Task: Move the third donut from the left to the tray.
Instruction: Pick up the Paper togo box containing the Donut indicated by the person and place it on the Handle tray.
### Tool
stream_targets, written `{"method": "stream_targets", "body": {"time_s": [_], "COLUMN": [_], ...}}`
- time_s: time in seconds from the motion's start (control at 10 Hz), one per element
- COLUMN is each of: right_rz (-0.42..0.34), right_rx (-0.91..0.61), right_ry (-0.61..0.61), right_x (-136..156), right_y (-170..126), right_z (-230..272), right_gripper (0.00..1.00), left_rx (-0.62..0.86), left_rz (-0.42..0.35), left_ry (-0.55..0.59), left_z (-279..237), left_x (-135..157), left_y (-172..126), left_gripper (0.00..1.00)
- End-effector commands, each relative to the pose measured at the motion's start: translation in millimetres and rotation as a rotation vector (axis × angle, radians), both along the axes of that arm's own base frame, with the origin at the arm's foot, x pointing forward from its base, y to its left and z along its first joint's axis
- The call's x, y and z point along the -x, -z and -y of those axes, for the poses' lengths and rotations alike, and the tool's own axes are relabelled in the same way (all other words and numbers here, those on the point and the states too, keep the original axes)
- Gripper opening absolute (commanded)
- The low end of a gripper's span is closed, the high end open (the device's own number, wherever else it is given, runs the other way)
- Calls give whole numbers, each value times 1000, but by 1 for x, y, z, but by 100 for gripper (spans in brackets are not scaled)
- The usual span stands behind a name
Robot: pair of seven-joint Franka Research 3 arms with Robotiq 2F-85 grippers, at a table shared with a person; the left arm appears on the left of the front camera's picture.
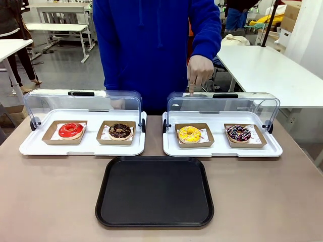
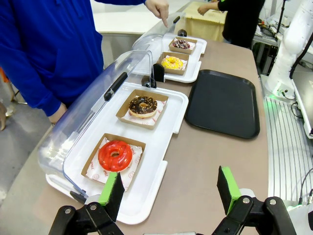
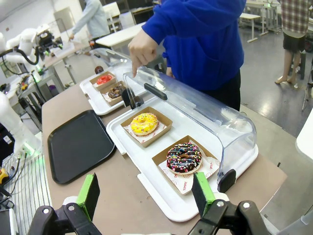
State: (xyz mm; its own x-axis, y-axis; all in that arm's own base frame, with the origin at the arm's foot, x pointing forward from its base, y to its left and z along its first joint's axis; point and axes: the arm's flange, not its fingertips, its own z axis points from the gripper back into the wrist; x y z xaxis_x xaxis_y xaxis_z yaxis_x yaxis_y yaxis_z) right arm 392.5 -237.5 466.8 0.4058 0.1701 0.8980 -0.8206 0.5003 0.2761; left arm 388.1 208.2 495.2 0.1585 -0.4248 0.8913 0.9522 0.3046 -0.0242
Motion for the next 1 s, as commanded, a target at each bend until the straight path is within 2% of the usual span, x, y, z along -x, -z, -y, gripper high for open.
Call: {"method": "stream_targets", "body": {"time_s": [0.0, 0.9], "right_rz": [19, 19], "right_rx": [-11, -11], "right_ry": [-3, -3], "right_x": [-1, -1], "right_y": [-2, -2], "right_z": [0, 0], "right_gripper": [100, 100], "left_rx": [1, 1], "left_rz": [6, 6], "left_ry": [14, 14], "left_z": [0, 0], "left_x": [2, 2], "left_y": [-1, -1], "left_gripper": [100, 100]}}
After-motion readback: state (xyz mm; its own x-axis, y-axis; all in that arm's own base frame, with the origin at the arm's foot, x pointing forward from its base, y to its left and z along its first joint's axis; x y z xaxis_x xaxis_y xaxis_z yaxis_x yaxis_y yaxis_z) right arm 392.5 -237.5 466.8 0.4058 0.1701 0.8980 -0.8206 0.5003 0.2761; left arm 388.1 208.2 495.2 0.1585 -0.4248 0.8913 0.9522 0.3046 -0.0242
